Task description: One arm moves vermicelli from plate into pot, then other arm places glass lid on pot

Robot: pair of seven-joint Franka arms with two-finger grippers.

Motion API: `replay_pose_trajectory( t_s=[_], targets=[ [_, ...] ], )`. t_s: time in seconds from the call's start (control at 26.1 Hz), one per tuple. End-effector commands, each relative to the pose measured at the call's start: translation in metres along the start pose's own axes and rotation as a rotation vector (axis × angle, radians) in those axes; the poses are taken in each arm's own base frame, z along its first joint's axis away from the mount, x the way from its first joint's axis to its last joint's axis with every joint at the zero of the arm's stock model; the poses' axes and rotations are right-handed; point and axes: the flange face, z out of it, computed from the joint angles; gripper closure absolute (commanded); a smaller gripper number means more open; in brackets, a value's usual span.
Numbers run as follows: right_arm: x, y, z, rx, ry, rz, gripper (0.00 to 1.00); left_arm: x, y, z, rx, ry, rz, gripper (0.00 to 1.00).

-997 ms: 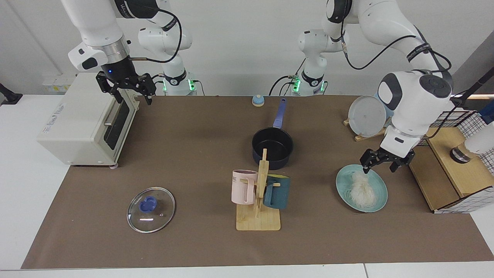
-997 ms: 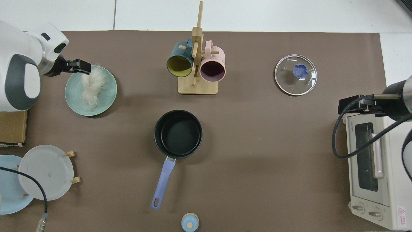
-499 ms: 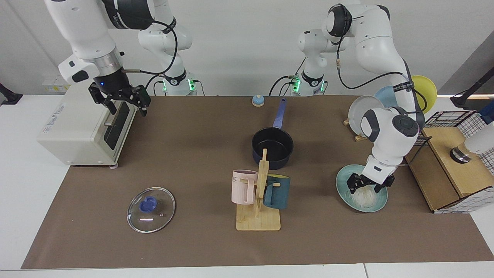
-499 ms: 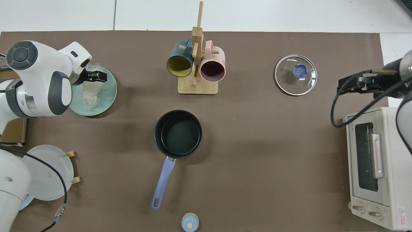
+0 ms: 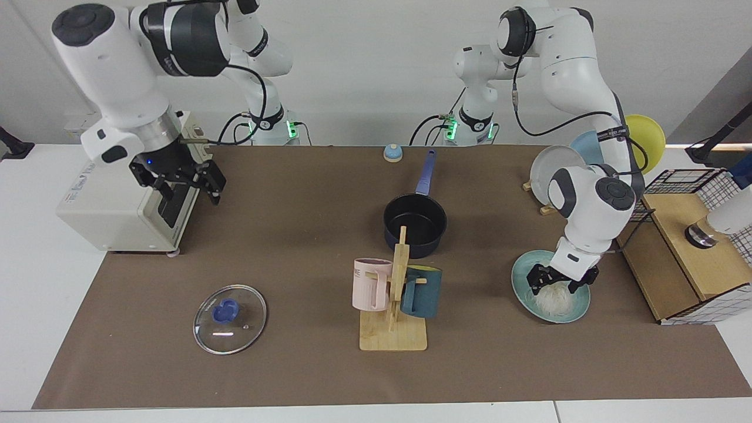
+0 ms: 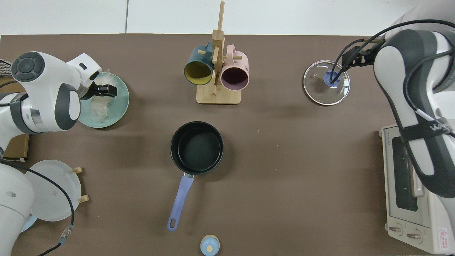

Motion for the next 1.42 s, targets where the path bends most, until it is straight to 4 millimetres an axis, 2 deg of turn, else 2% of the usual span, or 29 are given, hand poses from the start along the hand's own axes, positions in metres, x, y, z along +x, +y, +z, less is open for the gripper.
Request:
replay_pose_trajectory(
  t_s=[0.0, 0.08, 0.23, 0.38, 0.61, 0.69, 0.84, 1.0, 1.11, 1.23, 1.38],
  targets=[
    [0.022, -0.001, 0.025, 0.004, 0.052, -0.001, 0.00, -0.002, -0.004, 0.007, 0.002, 0.014, -0.005, 1.00],
    [0.025, 0.004, 0.049, 0.003, 0.041, 0.002, 0.00, -0.002, -0.004, 0.007, 0.002, 0.012, -0.006, 1.00],
    [0.025, -0.002, 0.088, 0.007, 0.084, -0.004, 0.00, -0.001, 0.000, 0.002, 0.001, 0.011, 0.003, 1.00],
    [0.020, 0.003, 0.119, 0.005, 0.081, -0.002, 0.00, 0.000, 0.003, -0.029, 0.002, 0.003, 0.016, 1.00],
    [0.017, 0.001, 0.135, 0.006, 0.085, -0.012, 0.00, -0.005, 0.007, -0.075, 0.007, 0.005, 0.023, 1.00],
    [0.018, 0.001, 0.138, 0.007, 0.093, -0.012, 0.00, -0.010, 0.018, -0.093, 0.001, -0.013, 0.030, 1.00],
    [0.017, 0.002, 0.140, 0.007, 0.091, -0.012, 0.00, -0.026, 0.052, -0.131, -0.004, -0.055, 0.022, 1.00],
    [0.018, 0.003, 0.143, 0.006, 0.088, -0.012, 0.00, -0.044, 0.095, -0.151, -0.004, -0.070, -0.007, 1.00],
    [0.020, 0.004, 0.149, -0.002, 0.110, -0.025, 0.00, -0.057, 0.137, -0.153, -0.005, -0.077, -0.038, 1.00],
    [0.020, 0.008, 0.159, -0.023, 0.123, -0.052, 0.00, -0.076, 0.201, -0.159, -0.007, -0.076, -0.109, 1.00],
    [0.019, 0.008, 0.165, -0.024, 0.115, -0.052, 0.00, -0.094, 0.252, -0.166, -0.017, -0.073, -0.132, 1.00]
  ],
)
